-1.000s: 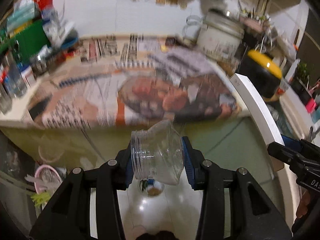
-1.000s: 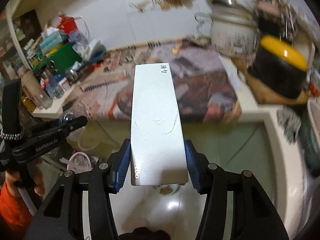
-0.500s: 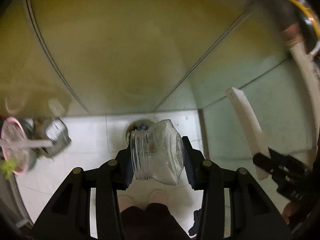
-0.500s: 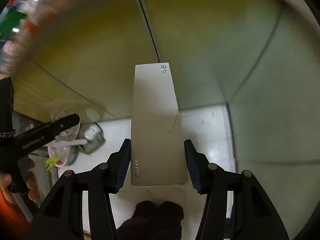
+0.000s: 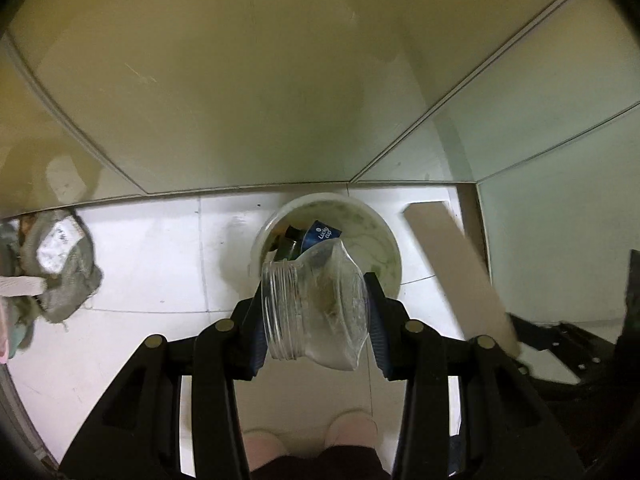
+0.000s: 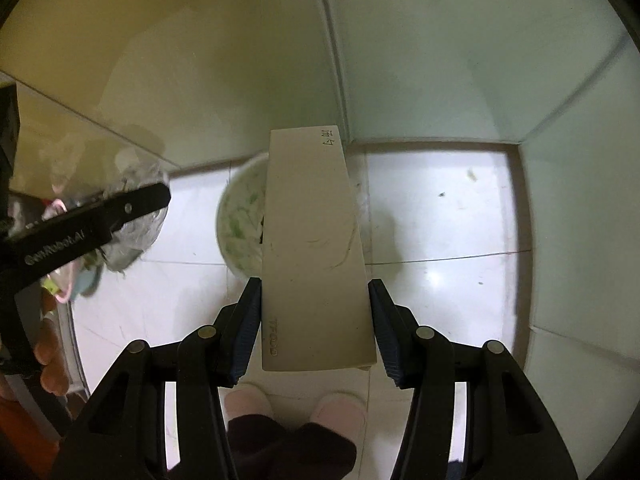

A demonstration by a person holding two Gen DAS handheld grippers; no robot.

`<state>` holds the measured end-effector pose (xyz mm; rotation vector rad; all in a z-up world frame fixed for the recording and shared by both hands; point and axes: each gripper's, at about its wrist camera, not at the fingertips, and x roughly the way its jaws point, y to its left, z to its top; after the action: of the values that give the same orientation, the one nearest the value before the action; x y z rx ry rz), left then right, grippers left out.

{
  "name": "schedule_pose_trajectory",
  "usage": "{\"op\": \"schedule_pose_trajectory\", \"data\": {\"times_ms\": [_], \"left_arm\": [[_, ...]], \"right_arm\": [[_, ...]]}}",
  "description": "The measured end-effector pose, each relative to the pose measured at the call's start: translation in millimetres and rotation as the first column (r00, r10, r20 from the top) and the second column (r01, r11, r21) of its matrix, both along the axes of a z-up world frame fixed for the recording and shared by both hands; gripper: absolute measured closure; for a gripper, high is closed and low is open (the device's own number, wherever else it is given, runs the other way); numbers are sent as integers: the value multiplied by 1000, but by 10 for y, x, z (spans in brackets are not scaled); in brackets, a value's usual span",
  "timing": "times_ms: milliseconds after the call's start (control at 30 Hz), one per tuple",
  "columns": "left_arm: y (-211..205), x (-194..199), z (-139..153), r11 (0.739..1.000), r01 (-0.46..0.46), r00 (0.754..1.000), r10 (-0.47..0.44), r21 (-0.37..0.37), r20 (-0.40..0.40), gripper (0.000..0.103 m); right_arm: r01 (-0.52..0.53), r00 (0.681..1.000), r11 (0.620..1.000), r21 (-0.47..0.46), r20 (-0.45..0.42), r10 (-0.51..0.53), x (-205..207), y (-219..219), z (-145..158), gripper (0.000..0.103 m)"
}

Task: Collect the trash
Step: 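Open both tools to drop the box and cup into the bucket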

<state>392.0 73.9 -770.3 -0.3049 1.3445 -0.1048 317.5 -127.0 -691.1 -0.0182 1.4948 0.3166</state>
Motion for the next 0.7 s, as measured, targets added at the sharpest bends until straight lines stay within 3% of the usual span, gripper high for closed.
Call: {"op": "schedule_pose_trajectory", "data": {"times_ms": [200, 333, 433, 600, 700], "left_arm": [[-79, 120, -346, 999, 44, 999, -44, 3, 14, 61], [-119, 170, -494, 998, 55, 998, -55, -3, 10, 52], [-108, 168, -532, 998, 54, 999, -54, 11, -4, 52], [-105, 116, -98, 998, 47, 999, -47, 37, 0, 52], [-118, 46, 532, 997, 45, 998, -47, 60, 33, 52]], "right_arm": [[-18, 999, 996, 88, -27, 20, 128, 108, -427, 53], [-7, 1000, 993, 120, -10, 9, 213, 125, -493, 52], [8, 1000, 993, 118, 0, -8, 212, 76, -427, 52], [41, 999, 994, 103, 18, -43, 191, 18, -103, 52], [51, 997, 994, 92, 52, -56, 181, -3, 360, 52]]}}
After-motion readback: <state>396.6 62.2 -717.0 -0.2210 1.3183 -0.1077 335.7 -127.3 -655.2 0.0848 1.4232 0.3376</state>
